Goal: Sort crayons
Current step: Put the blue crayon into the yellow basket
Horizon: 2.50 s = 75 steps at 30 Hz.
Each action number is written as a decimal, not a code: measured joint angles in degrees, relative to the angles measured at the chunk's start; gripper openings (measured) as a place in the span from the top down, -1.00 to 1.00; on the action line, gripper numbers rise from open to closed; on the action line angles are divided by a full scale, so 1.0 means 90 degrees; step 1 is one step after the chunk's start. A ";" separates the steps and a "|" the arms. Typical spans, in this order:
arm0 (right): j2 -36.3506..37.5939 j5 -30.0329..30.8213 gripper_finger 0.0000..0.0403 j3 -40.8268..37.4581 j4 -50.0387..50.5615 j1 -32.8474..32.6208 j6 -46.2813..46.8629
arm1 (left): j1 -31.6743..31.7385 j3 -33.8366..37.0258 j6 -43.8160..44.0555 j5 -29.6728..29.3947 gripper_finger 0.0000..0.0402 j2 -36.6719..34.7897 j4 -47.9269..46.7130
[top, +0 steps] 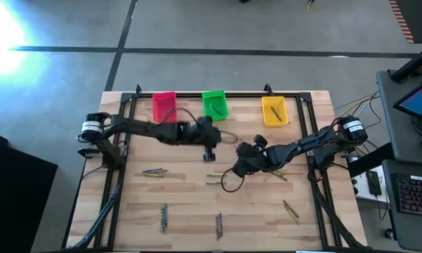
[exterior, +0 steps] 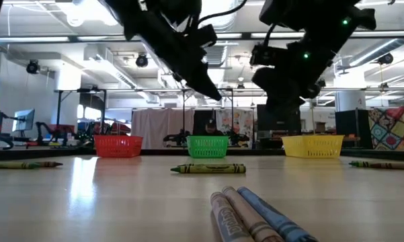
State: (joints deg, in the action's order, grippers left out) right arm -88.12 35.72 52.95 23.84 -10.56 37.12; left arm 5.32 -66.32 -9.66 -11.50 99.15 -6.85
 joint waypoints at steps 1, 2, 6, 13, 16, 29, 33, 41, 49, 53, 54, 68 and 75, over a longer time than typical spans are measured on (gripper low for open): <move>0.0041 0.0029 0.79 -0.0005 -0.0007 -0.0011 -0.0081 | 0.0103 -0.0015 -0.0053 -0.0265 0.82 0.0000 -0.0012; 0.0085 0.0062 0.80 -0.0012 0.0023 -0.0013 -0.0147 | 0.0206 -0.0039 -0.0038 -0.0574 0.82 0.0025 -0.0049; 0.0226 0.0110 0.81 -0.0029 0.0356 -0.0003 -0.0354 | 0.0514 -0.0068 0.0770 -0.1660 0.82 0.0133 -0.0201; 0.0696 0.1015 0.81 -0.0443 0.0703 0.0006 -0.0032 | 0.0621 0.0271 0.1568 -0.1447 0.82 0.0107 -0.0889; 0.0924 0.1597 0.81 -0.0885 0.0733 0.0037 0.0160 | 0.0625 0.0350 0.2071 -0.1079 0.82 -0.0159 -0.1234; 0.1669 0.1802 0.81 -0.1248 0.0703 0.0482 -0.1209 | 0.0192 0.1686 0.3165 -0.0709 0.82 -0.1725 -0.1297; 0.1654 0.1460 0.81 -0.1248 0.0305 0.0553 -0.1243 | -0.0455 0.2422 0.3947 -0.1127 0.82 -0.2198 -0.1120; 0.1576 0.1079 0.81 -0.1244 -0.1003 0.0597 -0.1289 | -0.1287 0.3504 0.5269 -0.1108 0.82 -0.3420 -0.1607; 0.1559 0.0934 0.81 -0.0919 -0.1266 0.0916 -0.1043 | -0.1328 0.4161 0.5445 -0.1103 0.82 -0.3734 -0.1621; 0.1487 0.0641 0.80 -0.0913 -0.1261 0.1151 -0.1017 | -0.1294 0.4201 0.5442 -0.1034 0.82 -0.3585 -0.1411; 0.1453 0.0630 0.79 -0.0913 -0.1239 0.1209 -0.1025 | -0.1291 0.4202 0.5446 -0.0838 0.82 -0.3552 -0.1418; 0.1019 0.0308 0.68 -0.0918 -0.1579 0.2130 -0.2027 | -0.1470 0.4066 0.6703 0.0730 0.78 -0.3463 -0.2577; 0.1064 0.0288 0.68 -0.0918 -0.1599 0.2151 -0.2217 | -0.1502 0.3822 0.6804 0.0725 0.56 -0.3439 -0.3409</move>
State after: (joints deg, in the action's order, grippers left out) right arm -78.54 38.30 44.69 9.45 8.79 17.17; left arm -8.21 -31.92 51.57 -4.97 68.20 -37.54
